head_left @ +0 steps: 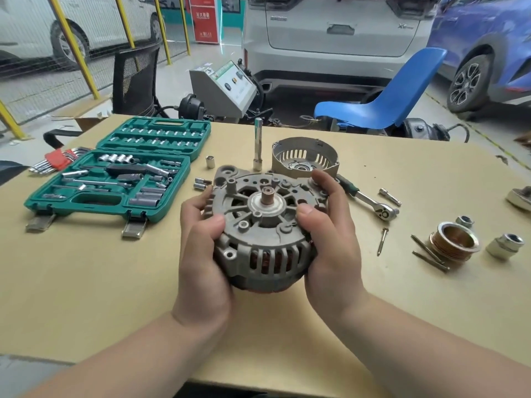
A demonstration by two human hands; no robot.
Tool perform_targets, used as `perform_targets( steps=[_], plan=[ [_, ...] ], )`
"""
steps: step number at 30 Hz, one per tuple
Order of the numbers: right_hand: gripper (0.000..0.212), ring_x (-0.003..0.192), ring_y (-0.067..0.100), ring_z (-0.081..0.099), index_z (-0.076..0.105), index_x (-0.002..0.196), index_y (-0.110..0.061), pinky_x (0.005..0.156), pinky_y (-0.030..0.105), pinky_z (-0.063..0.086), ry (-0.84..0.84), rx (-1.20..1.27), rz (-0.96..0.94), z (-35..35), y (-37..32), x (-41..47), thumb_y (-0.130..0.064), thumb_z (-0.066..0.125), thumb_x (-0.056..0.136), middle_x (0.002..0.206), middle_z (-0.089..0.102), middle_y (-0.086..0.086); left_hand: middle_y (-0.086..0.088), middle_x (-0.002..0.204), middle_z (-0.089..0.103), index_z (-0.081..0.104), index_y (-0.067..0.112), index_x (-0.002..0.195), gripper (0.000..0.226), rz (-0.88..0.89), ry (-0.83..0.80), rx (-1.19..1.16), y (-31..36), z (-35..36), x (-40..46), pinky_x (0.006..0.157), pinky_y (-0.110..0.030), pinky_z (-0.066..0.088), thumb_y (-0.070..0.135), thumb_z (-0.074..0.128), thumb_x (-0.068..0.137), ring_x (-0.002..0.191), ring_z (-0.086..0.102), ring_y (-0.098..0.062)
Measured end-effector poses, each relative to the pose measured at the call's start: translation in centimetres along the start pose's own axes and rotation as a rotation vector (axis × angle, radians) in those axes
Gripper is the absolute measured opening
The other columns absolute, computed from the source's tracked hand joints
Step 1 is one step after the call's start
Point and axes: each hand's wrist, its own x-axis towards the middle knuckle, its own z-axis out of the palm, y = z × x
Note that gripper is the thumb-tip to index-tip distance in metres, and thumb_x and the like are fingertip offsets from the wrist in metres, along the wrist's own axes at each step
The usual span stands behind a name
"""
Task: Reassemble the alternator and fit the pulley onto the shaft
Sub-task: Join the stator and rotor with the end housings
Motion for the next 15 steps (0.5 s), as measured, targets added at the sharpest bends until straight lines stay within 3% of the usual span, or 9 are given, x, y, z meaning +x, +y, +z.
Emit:
perform_targets(
  steps=[6,10,12,15],
  plan=[
    [0.062,0.122,0.028,0.069,0.055,0.142,-0.032,0.091,0.034,0.060,-0.071,-0.039,-0.061,-0.4,1.1,1.9,-0.031,0.069,0.082,0.137,0.065,0.008,-0.012,0.111,0.078,0.052,0.010,0.119,0.028,-0.013,0.027,0.001,-0.8,-0.8,2.0,0.084,-0.037,0.063,0.024,0.057,0.095,0.109,0.076,-0.030],
    [0.065,0.126,0.028,0.067,0.048,0.150,-0.028,0.095,0.033,0.059,-0.166,-0.046,-0.062,-1.1,1.1,2.1,-0.028,0.068,0.088,0.141,0.064,0.002,-0.020,0.124,0.074,0.053,0.003,0.130,0.053,-0.127,0.074,-0.013,0.2,-1.2,3.5,0.100,-0.056,0.058,0.038,0.069,0.093,0.120,0.071,-0.038],
    [0.066,0.128,0.031,0.066,0.047,0.151,-0.030,0.098,0.038,0.059,-0.192,-0.053,-0.040,-1.3,1.0,2.3,-0.029,0.068,0.088,0.141,0.064,0.002,-0.021,0.123,0.075,0.058,0.002,0.127,0.052,-0.205,0.082,-0.002,0.6,-1.3,4.2,0.098,-0.054,0.060,0.035,0.072,0.090,0.119,0.072,-0.040],
    [0.066,0.126,0.031,0.067,0.049,0.150,-0.030,0.096,0.038,0.059,-0.190,-0.048,-0.017,-1.4,1.0,2.6,-0.031,0.067,0.087,0.137,0.068,0.001,-0.018,0.121,0.078,0.082,0.008,0.116,0.043,-0.280,-0.056,-0.005,0.5,-1.1,4.4,0.087,-0.040,0.064,0.039,0.060,0.095,0.113,0.076,-0.034]
  ],
)
